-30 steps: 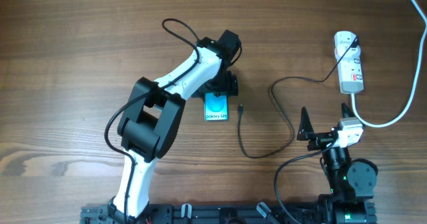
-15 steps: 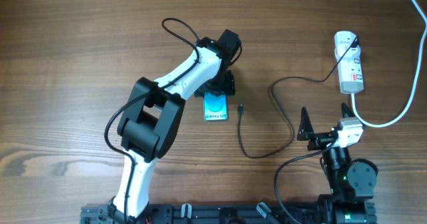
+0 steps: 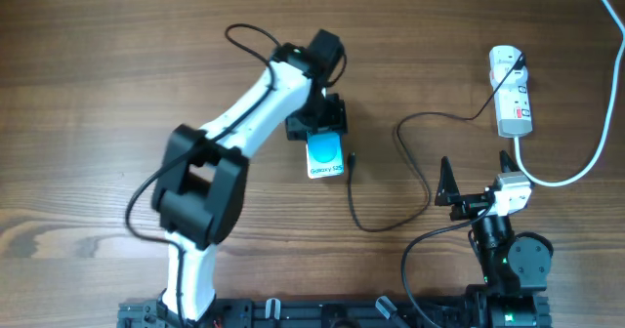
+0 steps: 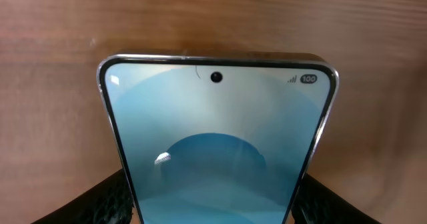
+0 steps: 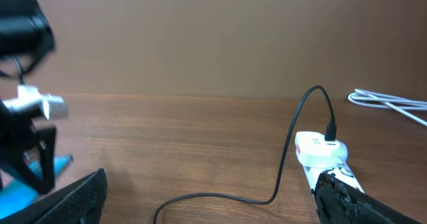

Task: Plug charger to phone and switch on socket

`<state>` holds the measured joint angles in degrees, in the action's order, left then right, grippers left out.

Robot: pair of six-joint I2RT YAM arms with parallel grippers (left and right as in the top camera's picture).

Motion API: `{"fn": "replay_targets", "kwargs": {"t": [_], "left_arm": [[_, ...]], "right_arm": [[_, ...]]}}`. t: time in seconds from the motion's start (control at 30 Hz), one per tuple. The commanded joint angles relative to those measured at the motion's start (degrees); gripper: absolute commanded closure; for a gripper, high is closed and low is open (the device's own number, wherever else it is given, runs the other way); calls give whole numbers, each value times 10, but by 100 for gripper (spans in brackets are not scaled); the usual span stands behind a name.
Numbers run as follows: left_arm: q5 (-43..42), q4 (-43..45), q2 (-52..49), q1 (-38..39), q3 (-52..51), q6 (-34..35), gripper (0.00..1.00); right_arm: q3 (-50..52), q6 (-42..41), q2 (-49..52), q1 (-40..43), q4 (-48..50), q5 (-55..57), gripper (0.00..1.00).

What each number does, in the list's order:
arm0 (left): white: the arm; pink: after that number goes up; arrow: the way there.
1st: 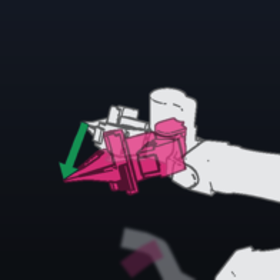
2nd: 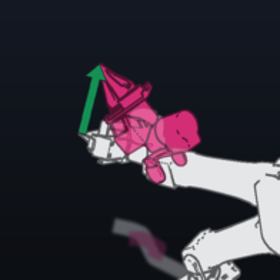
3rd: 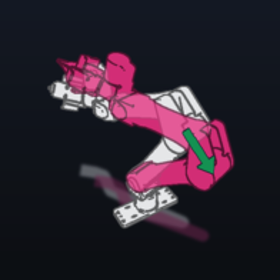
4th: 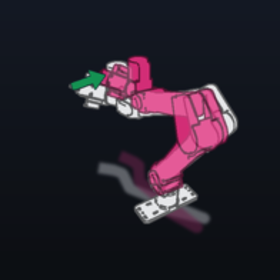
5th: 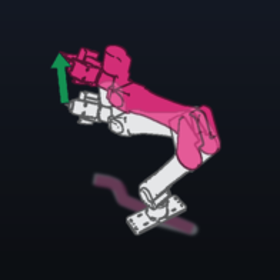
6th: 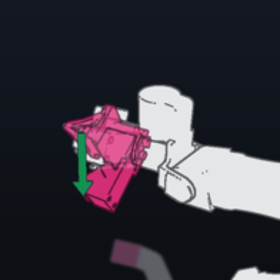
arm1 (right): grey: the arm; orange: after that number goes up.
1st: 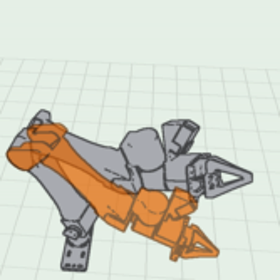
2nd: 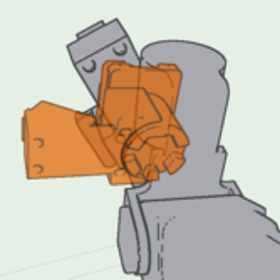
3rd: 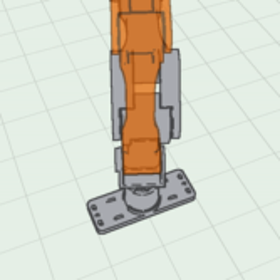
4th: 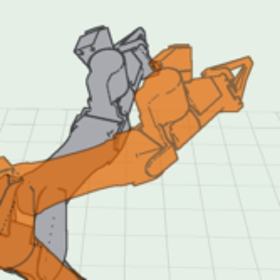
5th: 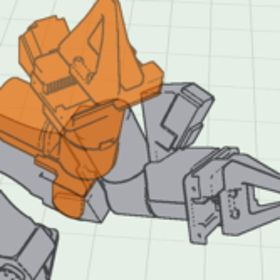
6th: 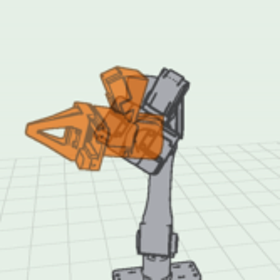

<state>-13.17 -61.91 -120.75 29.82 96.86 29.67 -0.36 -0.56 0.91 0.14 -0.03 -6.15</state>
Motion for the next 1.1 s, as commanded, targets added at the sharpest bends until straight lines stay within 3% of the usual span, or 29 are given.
{"fn": "replay_targets", "kwargs": {"t": [0.0,0.27,0.43,0.63,0.73,0.9,0.93,1.07], "left_arm": [[-150,-15,52,-33,19,2,29],[-522,-36,55,-102,18,7,30],[-582,-35,55,-128,18,14,30],[-597,-34,55,-146,18,74,30],[-599,-26,55,-147,18,96,30],[-609,-17,55,-147,18,103,30],[-609,-17,55,-147,18,109,30],[-610,-8,55,-147,18,116,30]], "right_arm": [[0,5,1,-3,2,2,0],[0,5,1,-3,2,2,0],[0,5,1,-3,2,2,0],[0,1,1,-3,7,1,0],[0,-156,1,-3,25,-83,0],[0,-643,2,-3,26,-238,0],[0,-681,2,-3,59,-276,0],[-8,-647,3,-3,264,-341,0]]}}
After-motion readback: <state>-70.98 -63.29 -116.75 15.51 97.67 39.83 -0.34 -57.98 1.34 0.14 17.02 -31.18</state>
